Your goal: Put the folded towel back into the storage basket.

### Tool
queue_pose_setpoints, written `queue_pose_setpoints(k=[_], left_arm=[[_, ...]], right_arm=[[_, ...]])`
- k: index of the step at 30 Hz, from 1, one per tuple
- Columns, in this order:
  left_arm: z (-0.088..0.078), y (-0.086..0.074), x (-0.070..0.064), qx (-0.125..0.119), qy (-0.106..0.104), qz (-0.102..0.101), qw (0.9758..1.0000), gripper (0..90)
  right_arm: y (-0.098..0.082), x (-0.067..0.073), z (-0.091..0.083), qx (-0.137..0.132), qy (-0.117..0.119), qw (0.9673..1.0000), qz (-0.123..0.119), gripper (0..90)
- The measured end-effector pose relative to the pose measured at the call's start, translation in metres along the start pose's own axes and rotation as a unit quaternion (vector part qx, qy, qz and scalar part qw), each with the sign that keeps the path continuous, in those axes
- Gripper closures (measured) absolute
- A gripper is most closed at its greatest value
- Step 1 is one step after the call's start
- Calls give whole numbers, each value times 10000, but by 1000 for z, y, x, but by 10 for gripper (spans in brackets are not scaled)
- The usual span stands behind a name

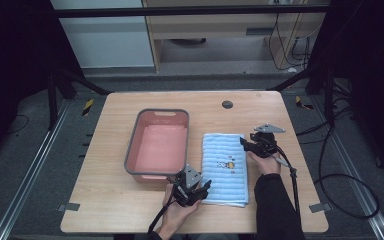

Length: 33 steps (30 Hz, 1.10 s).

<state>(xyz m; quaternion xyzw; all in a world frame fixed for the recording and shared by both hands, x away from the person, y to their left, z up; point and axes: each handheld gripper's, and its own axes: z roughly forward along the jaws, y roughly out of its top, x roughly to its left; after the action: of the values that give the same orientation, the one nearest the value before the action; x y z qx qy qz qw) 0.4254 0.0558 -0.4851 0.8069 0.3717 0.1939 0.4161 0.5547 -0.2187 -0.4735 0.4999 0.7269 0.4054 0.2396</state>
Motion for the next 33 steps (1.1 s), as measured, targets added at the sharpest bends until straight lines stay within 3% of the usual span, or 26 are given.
queue_pose_setpoints(k=[16,22,30,33], left_arm=[[13,-11,4,257,95,-111,9996,548],[16,-13,3,288,142,-142,9994,548],[18,-12,3,370,132,-285,9988,573],[18,-11,0,397,128,-269,9988,620]], right_arm=[[-13,5,20,432,76,9990,-22,527],[-19,0,22,494,153,9985,199,542],[-21,2,24,583,159,9980,198,573],[-21,4,24,579,150,9981,161,636]])
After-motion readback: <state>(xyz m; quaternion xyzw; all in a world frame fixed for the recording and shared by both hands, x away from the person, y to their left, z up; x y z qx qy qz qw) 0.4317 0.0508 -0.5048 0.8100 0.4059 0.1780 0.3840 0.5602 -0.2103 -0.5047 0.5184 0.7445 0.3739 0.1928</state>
